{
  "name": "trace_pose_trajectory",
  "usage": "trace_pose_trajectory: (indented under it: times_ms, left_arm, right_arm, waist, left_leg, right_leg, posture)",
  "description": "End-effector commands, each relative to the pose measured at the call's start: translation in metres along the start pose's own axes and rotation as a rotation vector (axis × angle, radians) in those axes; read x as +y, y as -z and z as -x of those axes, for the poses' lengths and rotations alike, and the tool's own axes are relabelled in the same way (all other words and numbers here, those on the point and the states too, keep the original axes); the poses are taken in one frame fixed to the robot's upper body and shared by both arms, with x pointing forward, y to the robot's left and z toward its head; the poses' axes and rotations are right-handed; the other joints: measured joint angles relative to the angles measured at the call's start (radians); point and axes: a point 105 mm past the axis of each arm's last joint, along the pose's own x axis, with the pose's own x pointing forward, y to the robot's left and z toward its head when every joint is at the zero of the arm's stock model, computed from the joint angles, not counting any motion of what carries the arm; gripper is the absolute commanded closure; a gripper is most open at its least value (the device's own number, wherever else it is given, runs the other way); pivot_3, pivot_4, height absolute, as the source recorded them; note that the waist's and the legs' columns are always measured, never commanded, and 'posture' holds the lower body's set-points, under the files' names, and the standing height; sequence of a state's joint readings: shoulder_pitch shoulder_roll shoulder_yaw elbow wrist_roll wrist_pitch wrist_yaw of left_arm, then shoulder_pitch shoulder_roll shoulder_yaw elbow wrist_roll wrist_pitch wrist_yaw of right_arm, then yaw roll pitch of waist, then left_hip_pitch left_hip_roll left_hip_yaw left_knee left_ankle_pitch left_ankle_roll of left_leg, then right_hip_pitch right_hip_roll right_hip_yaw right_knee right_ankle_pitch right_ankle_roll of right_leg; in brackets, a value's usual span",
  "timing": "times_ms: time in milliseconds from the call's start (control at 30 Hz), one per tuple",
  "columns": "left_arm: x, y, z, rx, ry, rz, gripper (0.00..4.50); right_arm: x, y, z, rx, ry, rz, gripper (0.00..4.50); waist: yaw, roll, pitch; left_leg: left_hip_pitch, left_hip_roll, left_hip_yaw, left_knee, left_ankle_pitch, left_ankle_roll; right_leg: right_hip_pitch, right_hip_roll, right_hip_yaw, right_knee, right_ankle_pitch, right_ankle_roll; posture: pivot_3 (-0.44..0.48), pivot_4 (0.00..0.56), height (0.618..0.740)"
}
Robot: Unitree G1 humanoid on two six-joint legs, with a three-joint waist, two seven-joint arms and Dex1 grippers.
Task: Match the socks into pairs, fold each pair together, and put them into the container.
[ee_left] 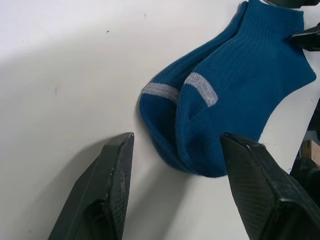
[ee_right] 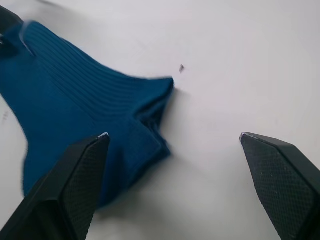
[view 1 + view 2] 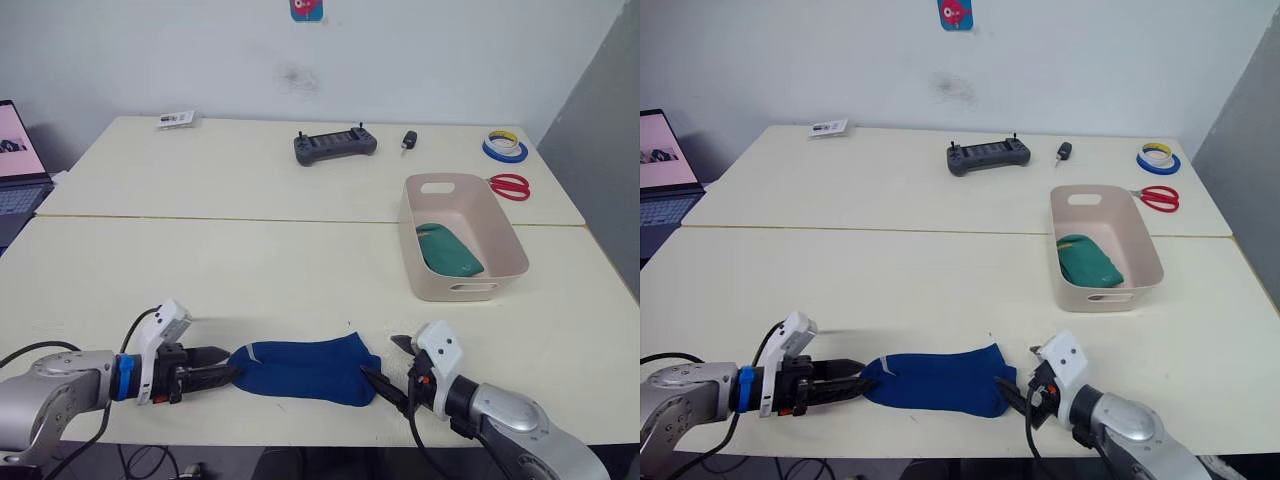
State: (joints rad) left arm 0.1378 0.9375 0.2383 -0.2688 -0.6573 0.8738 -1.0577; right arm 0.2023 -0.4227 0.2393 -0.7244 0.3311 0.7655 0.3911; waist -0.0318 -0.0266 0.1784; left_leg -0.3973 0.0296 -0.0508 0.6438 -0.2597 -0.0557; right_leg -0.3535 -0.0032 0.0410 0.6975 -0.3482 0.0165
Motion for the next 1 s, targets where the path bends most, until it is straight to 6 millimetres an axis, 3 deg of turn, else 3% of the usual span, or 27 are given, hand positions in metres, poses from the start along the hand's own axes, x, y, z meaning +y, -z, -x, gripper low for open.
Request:
trace_pose_trajectory:
  times_ms: [33, 67, 167, 300, 533, 833, 1000]
  left_arm:
    - [0.003, 0.009, -0.013, 0.034, -0.035, 0.014, 2.05]
    - [0.003, 0.01, -0.015, 0.033, -0.039, 0.017, 2.27]
    - [-0.007, 0.012, -0.027, 0.031, -0.005, 0.018, 3.2]
    - [-0.017, 0.017, -0.029, 0.057, 0.024, 0.008, 4.48]
    - [-0.02, 0.007, -0.024, 0.013, 0.027, -0.025, 4.5]
    - [-0.01, -0.043, -0.018, -0.158, -0.015, -0.099, 4.5]
    - [0.003, -0.043, -0.025, -0.108, -0.059, -0.126, 4.5]
  right_arm:
    - [0.007, 0.005, -0.005, 0.033, -0.028, 0.016, 0.0]
    - [0.008, 0.006, -0.006, 0.04, -0.032, 0.017, 0.0]
    - [0.012, 0.009, -0.01, 0.056, -0.044, 0.022, 0.6]
    - [0.017, 0.009, -0.01, 0.062, -0.065, 0.031, 2.03]
    - [0.03, 0.003, -0.007, 0.038, -0.129, 0.086, 4.49]
    - [0.01, -0.03, -0.013, -0.08, -0.076, 0.128, 4.49]
    - [-0.004, -0.028, -0.017, -0.044, -0.052, 0.151, 4.49]
  waist:
    - [0.0, 0.002, -0.003]
    - [0.0, 0.003, -0.005]
    - [0.0, 0.004, -0.012]
    - [0.0, 0.004, -0.015]
    - [0.0, 0.005, -0.016]
    - [0.001, 0.004, -0.015]
    - [0.0, 0.004, -0.015]
  left_leg:
    - [0.0, 0.0, 0.0, 0.0, 0.0, 0.0]
    - [0.001, 0.0, 0.0, 0.0, 0.0, 0.0]
    - [0.001, -0.001, 0.0, 0.0, 0.0, 0.0]
    - [0.001, 0.0, 0.001, 0.0, 0.0, 0.0]
    - [0.001, 0.0, 0.0, 0.0, 0.0, 0.0]
    - [0.0, 0.0, 0.0, 0.0, 0.0, 0.0]
    - [0.0, -0.001, 0.0, 0.0, 0.0, 0.0]
  right_leg:
    - [0.0, 0.0, 0.0, 0.0, 0.0, 0.0]
    - [0.001, 0.0, 0.0, 0.0, 0.0, 0.0]
    - [0.001, 0.0, 0.0, 0.0, 0.0, 0.0]
    - [0.001, 0.0, 0.001, -0.001, 0.0, 0.0]
    - [0.001, 0.0, 0.001, -0.001, 0.0, 0.0]
    - [0.001, 0.0, 0.0, -0.001, 0.0, 0.0]
    - [0.0, 0.0, 0.0, -0.001, 0.0, 0.0]
  posture:
    - [0.0, 0.15, 0.74]
    - [0.0, 0.15, 0.74]
    - [0.0, 0.15, 0.74]
    - [0.0, 0.15, 0.74]
    - [0.0, 0.15, 0.74]
    - [0.0, 0.15, 0.74]
    - [0.0, 0.15, 0.74]
